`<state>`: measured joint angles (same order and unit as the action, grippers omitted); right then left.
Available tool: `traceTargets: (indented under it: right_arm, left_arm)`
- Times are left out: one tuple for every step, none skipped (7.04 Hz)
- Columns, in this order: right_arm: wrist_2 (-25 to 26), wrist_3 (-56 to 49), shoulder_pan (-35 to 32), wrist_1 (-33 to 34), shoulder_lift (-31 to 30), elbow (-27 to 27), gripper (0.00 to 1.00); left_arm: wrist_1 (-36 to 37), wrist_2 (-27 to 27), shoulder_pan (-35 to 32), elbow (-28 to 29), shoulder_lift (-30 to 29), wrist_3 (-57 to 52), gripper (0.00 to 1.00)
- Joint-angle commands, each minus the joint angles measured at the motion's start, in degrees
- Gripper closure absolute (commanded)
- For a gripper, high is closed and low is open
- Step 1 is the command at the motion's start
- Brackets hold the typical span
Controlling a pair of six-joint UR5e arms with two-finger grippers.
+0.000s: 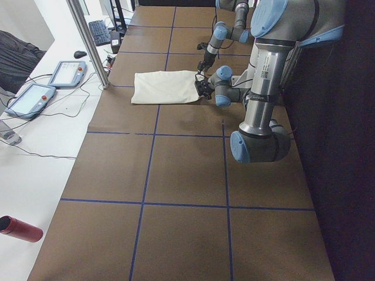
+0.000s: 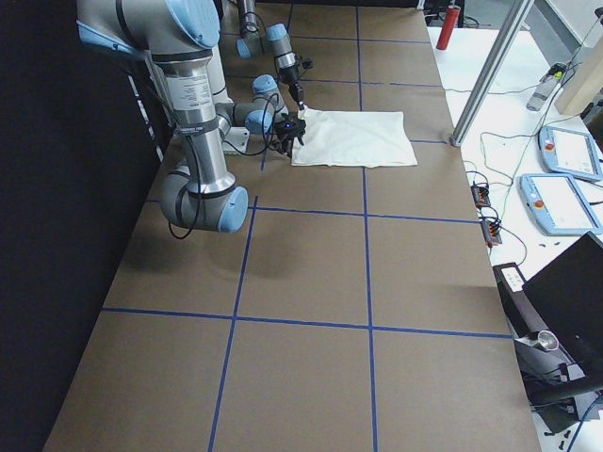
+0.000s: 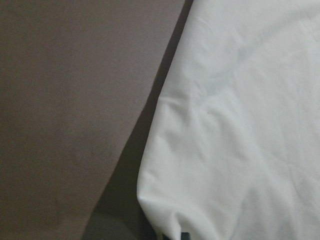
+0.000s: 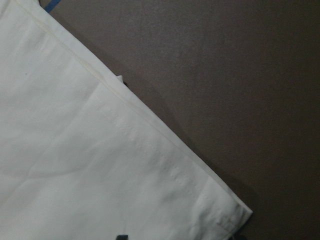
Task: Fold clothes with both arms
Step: 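Grasp the near shirt corners with both grippers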
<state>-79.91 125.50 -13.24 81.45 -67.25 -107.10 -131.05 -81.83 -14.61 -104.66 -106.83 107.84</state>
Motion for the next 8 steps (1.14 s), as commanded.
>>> traceTargets:
  right_arm:
    - [0.72, -0.08, -0.73, -2.79, 0.54, 1.99, 0.26]
    - [0.72, 0.27, -0.83, -2.79, 0.72, 2.07, 0.26]
    - [0.72, 0.36, -0.74, -2.79, 0.98, 2.51, 0.26]
    - [0.8, 0.36, -0.74, -2.87, 1.16, 3.12, 0.26]
    - [0.98, 0.36, -0.74, -2.88, 1.77, 3.48, 0.26]
    - [1.07, 0.45, -0.74, -2.88, 2.3, 3.57, 0.29]
    - [1.07, 0.89, -0.74, -2.88, 2.3, 3.57, 0.34]
    - [1.33, 1.67, -0.65, -2.88, 2.3, 3.66, 0.37]
  left_arm:
    - [0.0, 0.0, 0.02, -0.01, 0.13, 0.0, 1.0]
    - [0.0, 0.0, 0.02, -0.1, 0.22, 0.0, 1.0]
    - [0.0, 0.0, 0.02, -0.01, 0.13, 0.0, 1.0]
    - [0.0, -0.08, 0.02, -0.01, 0.13, 0.0, 1.0]
    - [-0.08, -0.08, 0.11, -0.01, 0.13, 0.0, 1.0]
    - [0.0, -0.08, 0.02, -0.01, 0.13, 0.0, 1.0]
    - [0.0, -0.08, 0.02, -0.01, 0.13, 0.0, 1.0]
    - [0.0, -0.08, 0.02, -0.01, 0.13, 0.0, 1.0]
